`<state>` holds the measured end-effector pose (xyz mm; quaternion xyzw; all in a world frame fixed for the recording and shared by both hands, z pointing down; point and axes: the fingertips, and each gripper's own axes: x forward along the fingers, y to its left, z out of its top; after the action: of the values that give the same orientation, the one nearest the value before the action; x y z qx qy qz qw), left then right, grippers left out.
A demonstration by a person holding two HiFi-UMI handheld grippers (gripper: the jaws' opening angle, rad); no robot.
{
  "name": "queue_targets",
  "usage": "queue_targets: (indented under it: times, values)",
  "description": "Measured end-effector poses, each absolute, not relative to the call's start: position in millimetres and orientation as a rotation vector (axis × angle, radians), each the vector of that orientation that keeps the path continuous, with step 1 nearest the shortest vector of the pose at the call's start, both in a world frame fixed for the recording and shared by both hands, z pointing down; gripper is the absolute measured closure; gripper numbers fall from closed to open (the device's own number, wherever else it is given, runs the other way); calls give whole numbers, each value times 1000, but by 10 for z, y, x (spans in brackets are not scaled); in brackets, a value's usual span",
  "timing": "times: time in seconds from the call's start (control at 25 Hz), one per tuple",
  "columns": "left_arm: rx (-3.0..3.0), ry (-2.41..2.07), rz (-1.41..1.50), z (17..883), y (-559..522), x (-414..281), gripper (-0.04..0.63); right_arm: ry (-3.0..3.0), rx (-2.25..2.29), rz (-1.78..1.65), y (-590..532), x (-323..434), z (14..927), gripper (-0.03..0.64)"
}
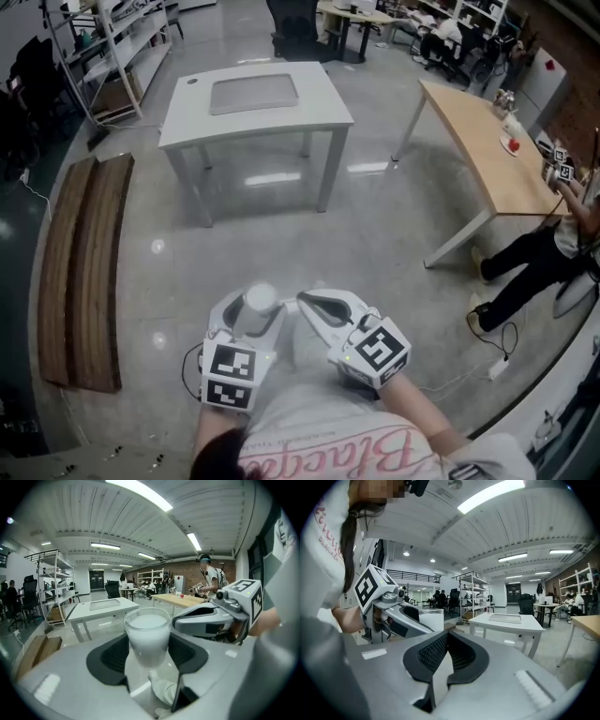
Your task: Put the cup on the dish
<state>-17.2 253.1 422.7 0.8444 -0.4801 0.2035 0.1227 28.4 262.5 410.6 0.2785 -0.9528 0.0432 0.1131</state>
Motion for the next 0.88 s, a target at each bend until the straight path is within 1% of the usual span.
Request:
queue_targets:
  times: [0.88]
  values:
    - [2483, -1367, 628, 4159, 2012, -202, 337, -2784, 819, 219, 2139, 218, 4083, 615]
